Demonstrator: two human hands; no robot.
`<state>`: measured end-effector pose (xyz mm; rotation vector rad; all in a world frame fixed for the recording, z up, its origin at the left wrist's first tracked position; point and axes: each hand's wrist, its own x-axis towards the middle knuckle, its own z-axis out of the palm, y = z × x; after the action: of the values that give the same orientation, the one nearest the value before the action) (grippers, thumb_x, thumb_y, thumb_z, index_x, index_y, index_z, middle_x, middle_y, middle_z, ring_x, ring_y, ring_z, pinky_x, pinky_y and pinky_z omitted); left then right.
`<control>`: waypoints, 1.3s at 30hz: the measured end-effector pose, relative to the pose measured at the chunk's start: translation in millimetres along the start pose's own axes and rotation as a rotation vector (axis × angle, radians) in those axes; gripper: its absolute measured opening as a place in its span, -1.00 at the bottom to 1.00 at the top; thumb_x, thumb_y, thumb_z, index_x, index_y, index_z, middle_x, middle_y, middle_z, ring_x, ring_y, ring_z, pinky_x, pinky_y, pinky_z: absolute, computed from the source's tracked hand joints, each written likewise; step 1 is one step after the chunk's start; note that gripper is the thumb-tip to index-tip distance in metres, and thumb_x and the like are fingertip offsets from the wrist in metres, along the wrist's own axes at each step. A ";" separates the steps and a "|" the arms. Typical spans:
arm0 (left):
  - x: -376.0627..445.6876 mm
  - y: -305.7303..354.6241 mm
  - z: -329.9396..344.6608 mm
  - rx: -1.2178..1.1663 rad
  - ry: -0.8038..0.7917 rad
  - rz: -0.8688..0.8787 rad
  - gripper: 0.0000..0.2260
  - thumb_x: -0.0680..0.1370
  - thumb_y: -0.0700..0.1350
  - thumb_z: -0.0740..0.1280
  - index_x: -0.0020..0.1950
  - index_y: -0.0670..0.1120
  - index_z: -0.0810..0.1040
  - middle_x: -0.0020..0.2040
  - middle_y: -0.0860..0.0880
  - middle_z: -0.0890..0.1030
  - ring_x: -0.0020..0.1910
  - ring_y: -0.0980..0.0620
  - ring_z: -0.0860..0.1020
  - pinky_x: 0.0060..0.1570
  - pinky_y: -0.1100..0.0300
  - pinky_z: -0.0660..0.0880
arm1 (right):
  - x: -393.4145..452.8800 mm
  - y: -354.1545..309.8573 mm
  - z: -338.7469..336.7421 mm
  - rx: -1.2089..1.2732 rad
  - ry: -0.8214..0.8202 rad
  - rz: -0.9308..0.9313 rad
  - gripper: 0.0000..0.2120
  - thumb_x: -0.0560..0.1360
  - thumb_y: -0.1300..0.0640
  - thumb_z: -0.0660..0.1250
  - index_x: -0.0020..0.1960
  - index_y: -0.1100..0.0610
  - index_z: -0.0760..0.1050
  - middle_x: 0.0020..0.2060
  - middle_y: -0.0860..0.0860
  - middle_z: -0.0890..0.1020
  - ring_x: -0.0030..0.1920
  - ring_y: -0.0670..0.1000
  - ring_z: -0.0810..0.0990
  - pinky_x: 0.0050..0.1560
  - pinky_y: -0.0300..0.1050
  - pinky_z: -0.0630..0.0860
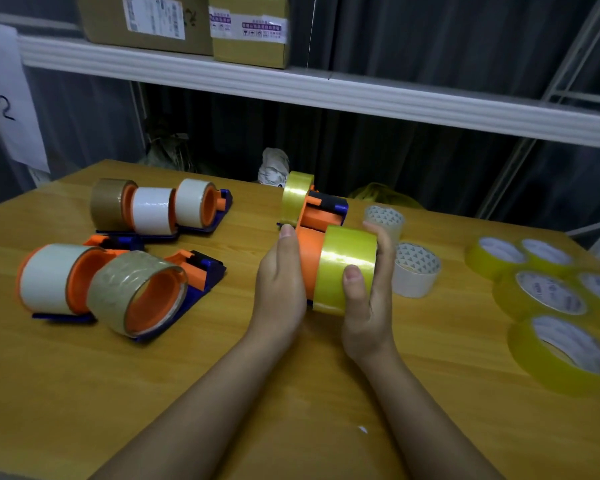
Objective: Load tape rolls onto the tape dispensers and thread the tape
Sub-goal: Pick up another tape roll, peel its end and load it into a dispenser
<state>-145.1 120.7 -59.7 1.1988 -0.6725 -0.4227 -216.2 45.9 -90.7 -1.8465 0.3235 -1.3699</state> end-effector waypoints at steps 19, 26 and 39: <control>10.1 -12.6 -5.3 0.323 -0.105 0.229 -0.51 0.60 0.26 0.01 -0.14 -0.13 0.45 -0.32 -0.25 0.52 -0.37 -0.18 0.56 -0.37 -0.10 0.52 | 10.7 3.5 -2.9 0.414 0.065 0.470 -0.41 0.45 -0.22 0.23 0.31 0.17 0.39 0.01 0.07 0.60 -0.06 -0.04 0.62 -0.02 -0.01 0.57; 14.8 -13.7 -5.6 0.129 -0.008 0.067 -0.61 0.66 0.04 -0.01 -0.23 -0.06 0.44 -0.35 0.00 0.54 -0.37 0.21 0.55 -0.35 0.41 0.45 | 2.8 3.5 4.2 0.288 0.069 0.324 -0.56 0.50 -0.18 0.12 0.30 -0.01 0.32 0.12 -0.11 0.48 0.06 -0.29 0.51 0.06 -0.34 0.45; 1.0 -13.8 3.8 0.131 -0.016 0.140 -0.53 0.63 0.20 0.00 -0.14 -0.12 0.50 -0.24 -0.16 0.57 -0.23 -0.07 0.60 -0.15 -0.01 0.56 | 5.2 5.2 4.4 0.522 0.104 0.408 -0.52 0.46 -0.17 0.22 0.25 0.10 0.41 -0.03 -0.04 0.63 -0.02 -0.05 0.63 -0.04 -0.09 0.58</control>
<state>-146.3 113.0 -71.7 1.2640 -0.8021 -0.2747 -209.0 41.3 -91.3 -1.2050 0.3347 -1.1319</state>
